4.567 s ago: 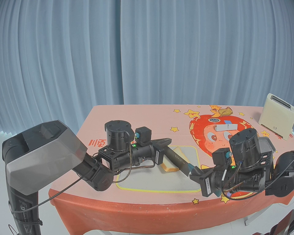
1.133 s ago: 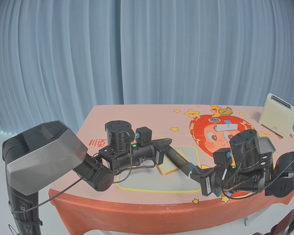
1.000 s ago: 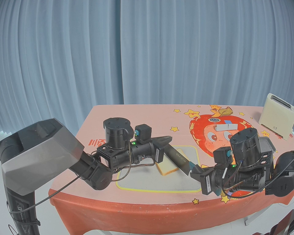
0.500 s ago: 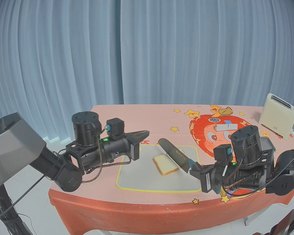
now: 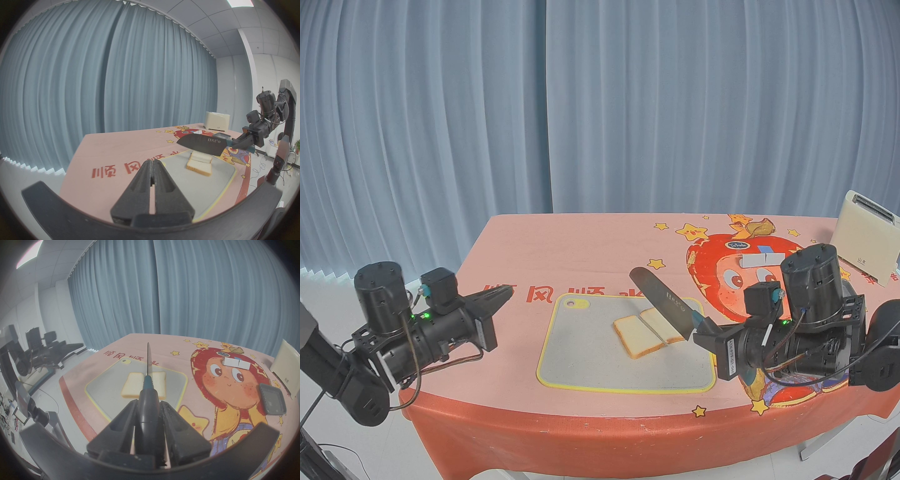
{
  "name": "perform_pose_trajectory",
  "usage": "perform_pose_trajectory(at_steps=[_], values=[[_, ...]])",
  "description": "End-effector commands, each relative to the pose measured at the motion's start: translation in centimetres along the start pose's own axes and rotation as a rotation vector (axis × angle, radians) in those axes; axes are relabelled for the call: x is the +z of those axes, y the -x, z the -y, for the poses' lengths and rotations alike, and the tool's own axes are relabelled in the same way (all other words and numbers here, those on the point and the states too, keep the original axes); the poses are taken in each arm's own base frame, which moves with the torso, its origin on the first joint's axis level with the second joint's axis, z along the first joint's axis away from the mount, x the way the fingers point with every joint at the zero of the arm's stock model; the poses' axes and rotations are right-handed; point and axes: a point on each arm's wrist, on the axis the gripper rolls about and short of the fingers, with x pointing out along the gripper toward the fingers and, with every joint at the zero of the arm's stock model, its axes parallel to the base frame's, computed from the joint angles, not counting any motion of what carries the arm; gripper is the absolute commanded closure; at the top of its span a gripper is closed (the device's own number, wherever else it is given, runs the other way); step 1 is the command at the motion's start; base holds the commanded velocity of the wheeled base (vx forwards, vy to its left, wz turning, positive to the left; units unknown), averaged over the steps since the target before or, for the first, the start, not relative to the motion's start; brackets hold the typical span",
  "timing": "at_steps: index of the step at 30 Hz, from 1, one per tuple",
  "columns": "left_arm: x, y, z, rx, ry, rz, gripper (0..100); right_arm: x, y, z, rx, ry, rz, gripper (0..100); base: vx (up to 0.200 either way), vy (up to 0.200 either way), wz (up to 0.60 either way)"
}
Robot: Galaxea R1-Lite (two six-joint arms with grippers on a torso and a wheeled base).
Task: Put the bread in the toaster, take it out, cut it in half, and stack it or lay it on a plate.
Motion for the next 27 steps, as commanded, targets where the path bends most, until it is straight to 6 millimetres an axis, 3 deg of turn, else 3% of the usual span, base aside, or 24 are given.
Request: perform_pose_trajectory(at_steps=[1,11,16,21,27], values=[[0.8,5.0,-0.2,0.098,-0.002,0.061,100,0.9,0.4,1.1,-0.039,-0.03,0.041,100,0.0,0.0,0.0],[0.2,11.6,-1.0,0.257,-0.004,0.137,100,2.3,1.5,4.7,-0.148,-0.109,0.105,100,0.0,0.0,0.0],[-0.6,13.9,-1.4,0.346,0.009,0.137,100,2.5,1.7,7.0,-0.223,-0.151,0.115,100,0.0,0.0,0.0],[0.2,16.4,-0.3,0.374,-0.014,0.205,100,2.6,1.8,9.1,-0.28,-0.19,0.121,100,0.0,0.0,0.0],[-1.4,20.4,2.2,0.37,-0.003,0.164,100,2.8,2.1,10.5,-0.319,-0.204,0.131,100,0.0,0.0,0.0]])
